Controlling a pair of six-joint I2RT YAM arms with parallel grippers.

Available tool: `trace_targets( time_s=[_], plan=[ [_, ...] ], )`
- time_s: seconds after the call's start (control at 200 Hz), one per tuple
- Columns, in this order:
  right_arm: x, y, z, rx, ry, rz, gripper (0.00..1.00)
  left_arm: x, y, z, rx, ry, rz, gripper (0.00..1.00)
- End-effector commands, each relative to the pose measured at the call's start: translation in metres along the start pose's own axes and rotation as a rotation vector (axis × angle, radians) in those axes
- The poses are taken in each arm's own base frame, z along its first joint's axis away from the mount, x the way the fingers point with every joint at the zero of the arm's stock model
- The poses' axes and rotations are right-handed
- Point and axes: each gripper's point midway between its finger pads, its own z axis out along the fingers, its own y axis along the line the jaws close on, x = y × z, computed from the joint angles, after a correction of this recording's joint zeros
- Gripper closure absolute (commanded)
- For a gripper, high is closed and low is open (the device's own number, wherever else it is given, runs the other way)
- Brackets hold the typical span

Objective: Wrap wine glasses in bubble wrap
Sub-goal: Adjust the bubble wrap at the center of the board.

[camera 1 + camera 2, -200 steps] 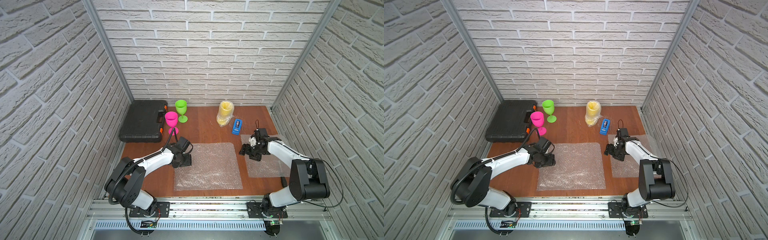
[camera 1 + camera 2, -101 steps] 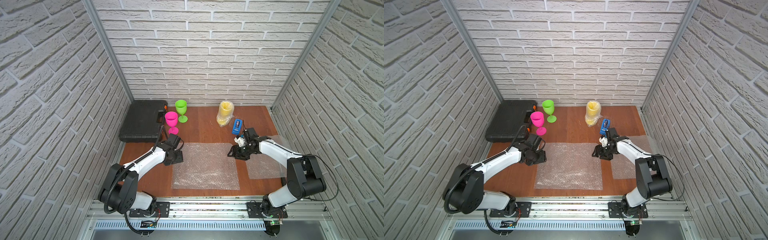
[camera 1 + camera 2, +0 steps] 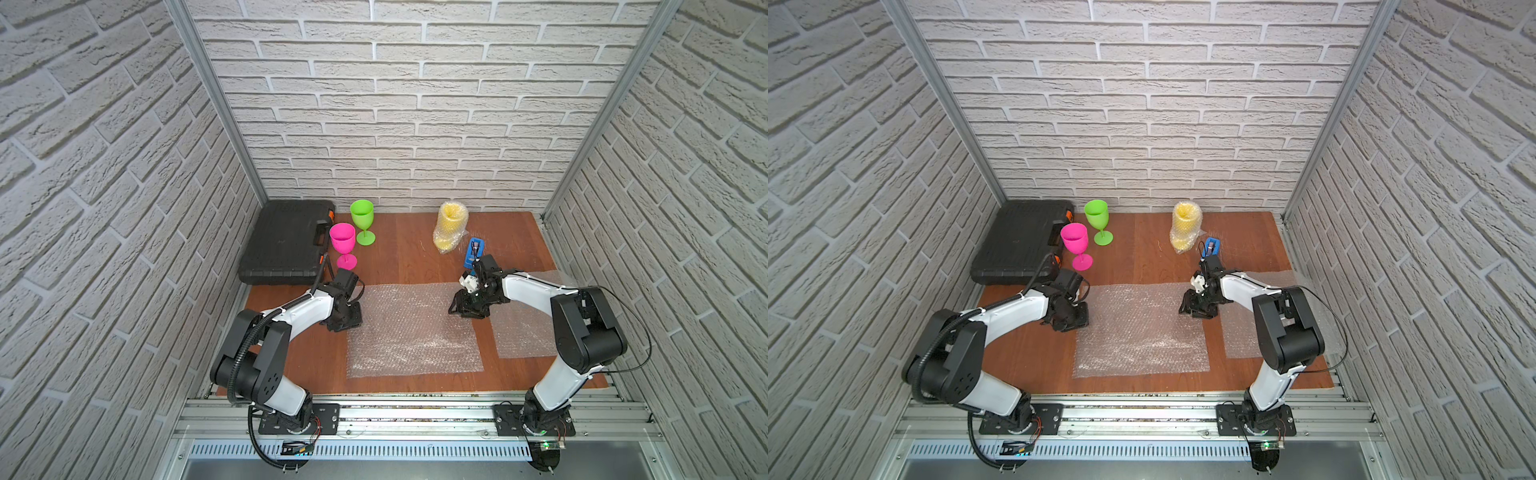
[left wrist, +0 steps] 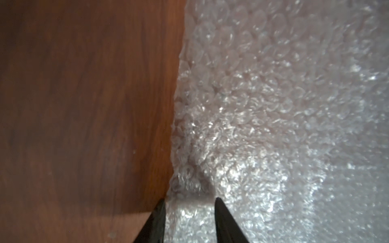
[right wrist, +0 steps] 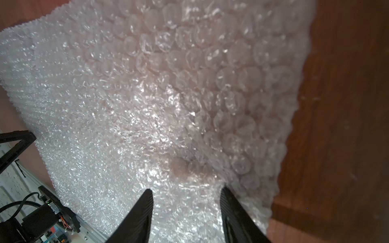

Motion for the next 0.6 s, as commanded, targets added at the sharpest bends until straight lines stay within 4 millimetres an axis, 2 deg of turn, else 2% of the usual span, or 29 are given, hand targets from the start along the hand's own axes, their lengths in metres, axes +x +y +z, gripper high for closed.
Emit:
trace_targets(
  time_s=[0.0, 0.195, 0.415, 0.595],
  plan=[
    [-0.011, -0.007, 0.002, 0.047, -0.027, -0.014, 0.48, -0.009, -0.003, 0.001, 0.016, -0.014, 0.009, 0.63],
    [-0.012, -0.001, -0.008, 0.037, -0.040, -0.029, 0.48, -0.022, -0.007, -0.003, 0.033, -0.048, 0.022, 0.65],
    [-0.015, 0.009, -0.029, 0.025, -0.083, -0.049, 0.51, -0.032, -0.007, -0.007, 0.032, -0.060, 0.030, 0.69],
    [-0.016, 0.033, -0.049, -0.034, -0.144, -0.126, 0.52, -0.040, -0.001, -0.026, 0.015, -0.112, 0.037, 0.68]
  ],
)
